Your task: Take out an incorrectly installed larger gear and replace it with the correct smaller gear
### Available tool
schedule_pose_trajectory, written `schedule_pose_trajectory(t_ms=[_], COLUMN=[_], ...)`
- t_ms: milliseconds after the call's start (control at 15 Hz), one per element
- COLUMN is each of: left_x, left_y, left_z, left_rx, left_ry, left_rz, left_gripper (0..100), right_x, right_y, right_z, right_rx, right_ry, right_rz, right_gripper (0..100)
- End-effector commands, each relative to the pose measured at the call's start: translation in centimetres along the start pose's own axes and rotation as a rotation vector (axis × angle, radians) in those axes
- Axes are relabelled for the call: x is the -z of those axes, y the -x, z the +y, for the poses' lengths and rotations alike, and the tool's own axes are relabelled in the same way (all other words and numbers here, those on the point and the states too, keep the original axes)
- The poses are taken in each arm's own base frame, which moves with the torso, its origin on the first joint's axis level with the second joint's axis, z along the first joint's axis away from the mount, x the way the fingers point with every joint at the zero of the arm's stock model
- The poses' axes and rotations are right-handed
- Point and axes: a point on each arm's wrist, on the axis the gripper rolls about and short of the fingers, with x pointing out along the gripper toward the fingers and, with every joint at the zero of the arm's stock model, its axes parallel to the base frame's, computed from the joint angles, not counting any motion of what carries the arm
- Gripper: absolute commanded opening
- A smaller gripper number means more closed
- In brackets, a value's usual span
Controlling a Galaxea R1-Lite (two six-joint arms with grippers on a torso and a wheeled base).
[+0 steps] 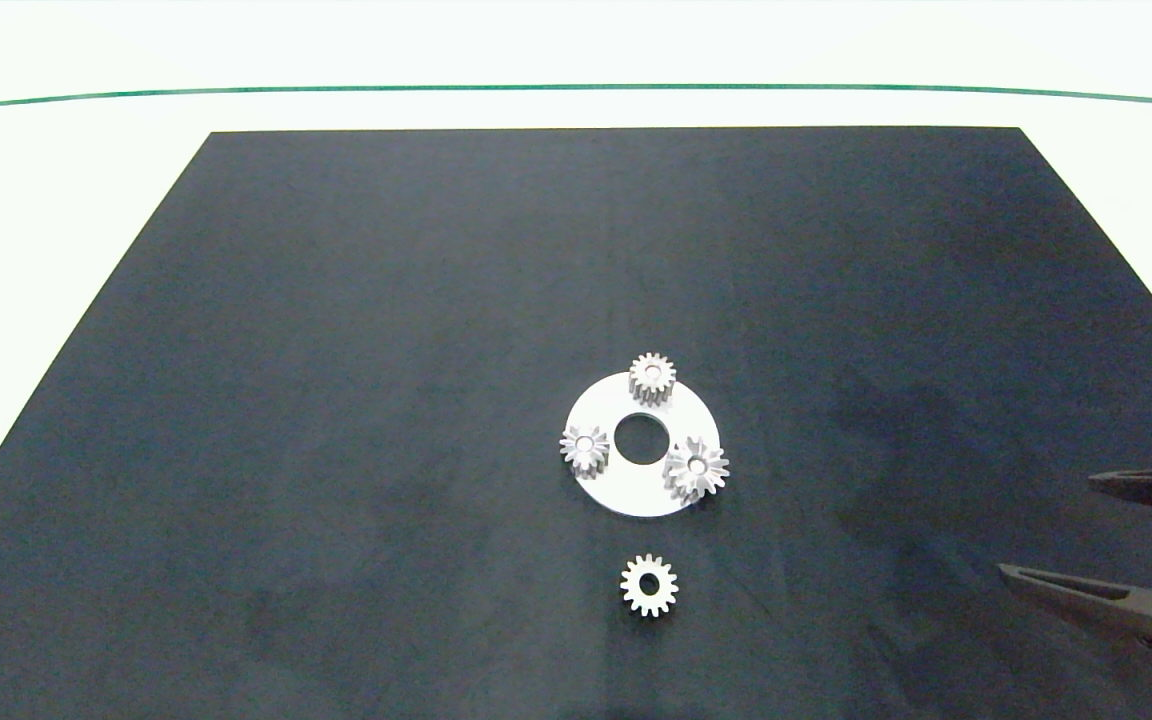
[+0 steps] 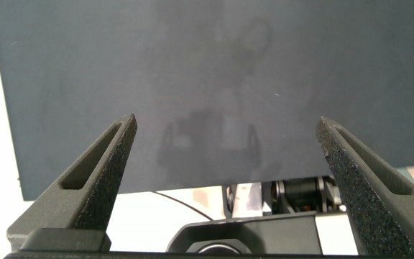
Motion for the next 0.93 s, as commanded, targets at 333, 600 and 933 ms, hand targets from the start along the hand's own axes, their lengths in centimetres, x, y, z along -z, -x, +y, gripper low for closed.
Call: schedule_pose_trajectory(t_ms=[333,600,933], left_x=[-1.1,-1.7,-1.7], left_y=[-1.2,-1.9,-2.0], left_z=[-0.1,-0.3,-0.3], left_rx=[0.117,0.168,0.182], left_ry=[-0.07,-0.097,-0.103], left_rz=[0.048,0.048,0.052], left_gripper=[100,100,100], right_x=[-3.1,-4.1,-5.1], right_y=[-7.1,-10.8,-13.7], right_z=[1.4,3.4,5.8], right_rx=[-0.05,-0.081,-0.101], right_ry=[0.064,0.109,0.181], right_rz=[0.065,0.077,0.112], right_gripper=[100,100,100])
